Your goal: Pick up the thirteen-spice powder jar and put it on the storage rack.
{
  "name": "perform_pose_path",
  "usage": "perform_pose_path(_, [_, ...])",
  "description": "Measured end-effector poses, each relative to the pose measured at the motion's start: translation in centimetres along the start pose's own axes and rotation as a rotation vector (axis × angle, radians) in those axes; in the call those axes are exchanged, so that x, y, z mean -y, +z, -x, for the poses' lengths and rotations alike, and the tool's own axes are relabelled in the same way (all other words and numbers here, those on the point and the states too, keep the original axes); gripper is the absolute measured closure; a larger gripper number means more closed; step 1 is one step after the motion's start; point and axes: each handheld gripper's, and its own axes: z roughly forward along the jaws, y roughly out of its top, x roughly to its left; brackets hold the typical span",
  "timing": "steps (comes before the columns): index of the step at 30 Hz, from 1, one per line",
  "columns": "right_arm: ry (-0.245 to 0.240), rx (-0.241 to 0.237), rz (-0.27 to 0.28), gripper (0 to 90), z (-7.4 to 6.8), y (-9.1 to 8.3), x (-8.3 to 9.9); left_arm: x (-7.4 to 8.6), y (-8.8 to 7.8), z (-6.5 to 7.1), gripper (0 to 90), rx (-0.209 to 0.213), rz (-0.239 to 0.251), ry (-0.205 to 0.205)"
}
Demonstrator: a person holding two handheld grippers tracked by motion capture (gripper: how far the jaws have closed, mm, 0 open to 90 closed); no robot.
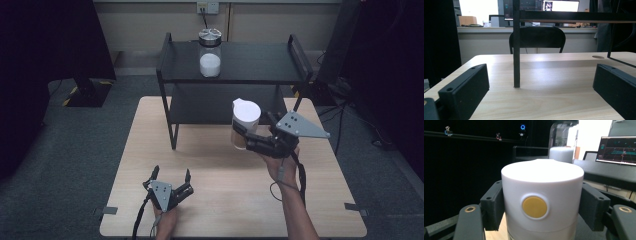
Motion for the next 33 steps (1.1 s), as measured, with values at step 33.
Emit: perform_pose_path(33, [0.063, 0.362, 0.037, 30.1, 0.6, 7.9, -9.4, 0.0, 0.0, 0.0, 0.0, 0.0, 0.0, 0.0])
